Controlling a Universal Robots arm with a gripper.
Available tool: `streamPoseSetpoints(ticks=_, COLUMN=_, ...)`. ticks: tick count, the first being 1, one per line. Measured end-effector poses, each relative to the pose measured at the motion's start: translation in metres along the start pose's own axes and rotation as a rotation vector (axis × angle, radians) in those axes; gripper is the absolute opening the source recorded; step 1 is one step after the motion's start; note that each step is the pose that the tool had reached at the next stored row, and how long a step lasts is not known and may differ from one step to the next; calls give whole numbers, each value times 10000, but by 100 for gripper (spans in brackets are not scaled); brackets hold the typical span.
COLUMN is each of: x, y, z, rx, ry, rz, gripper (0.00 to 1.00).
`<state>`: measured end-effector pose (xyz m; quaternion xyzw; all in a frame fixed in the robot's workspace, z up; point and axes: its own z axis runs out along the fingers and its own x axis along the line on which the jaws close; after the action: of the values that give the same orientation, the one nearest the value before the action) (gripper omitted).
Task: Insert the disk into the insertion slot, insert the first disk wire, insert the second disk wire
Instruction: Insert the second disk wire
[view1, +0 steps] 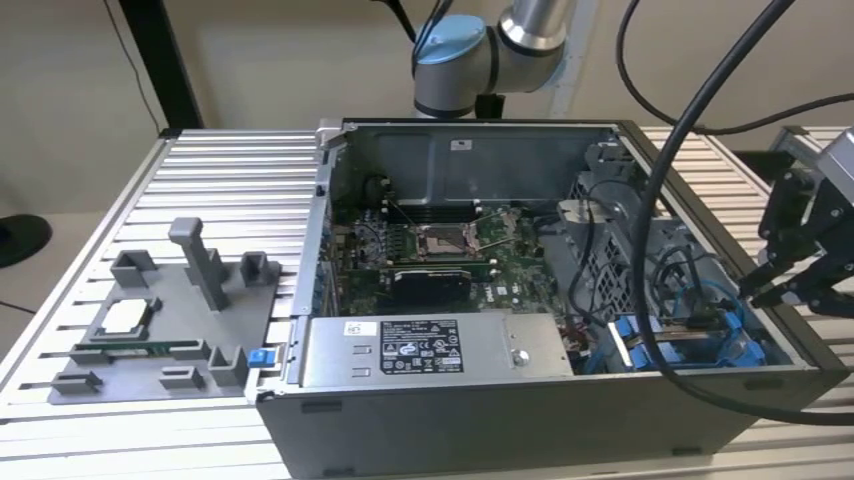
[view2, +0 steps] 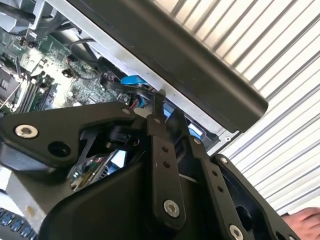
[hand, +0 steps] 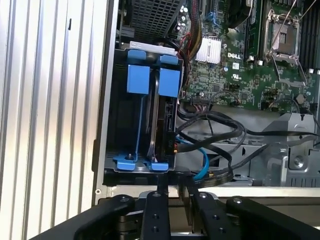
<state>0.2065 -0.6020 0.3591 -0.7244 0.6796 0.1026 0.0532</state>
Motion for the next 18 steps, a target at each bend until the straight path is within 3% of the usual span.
streamPoseSetpoints(ticks=4, x=9, y=-2, z=38, rx=53, ry=-62, rz=-16, gripper=100)
streamPoseSetpoints(ticks=7, x=8, y=-1, z=19, rx=72, ry=-352, rz=-38, gripper=100)
streamPoseSetpoints(ticks=12, x=-3, y=3, z=-50, rx=88, ry=-655, rz=-90, gripper=100)
streamPoseSetpoints(ticks=18, x=-2, y=3, z=-45, rx=38, ry=-662, rz=-572, gripper=100)
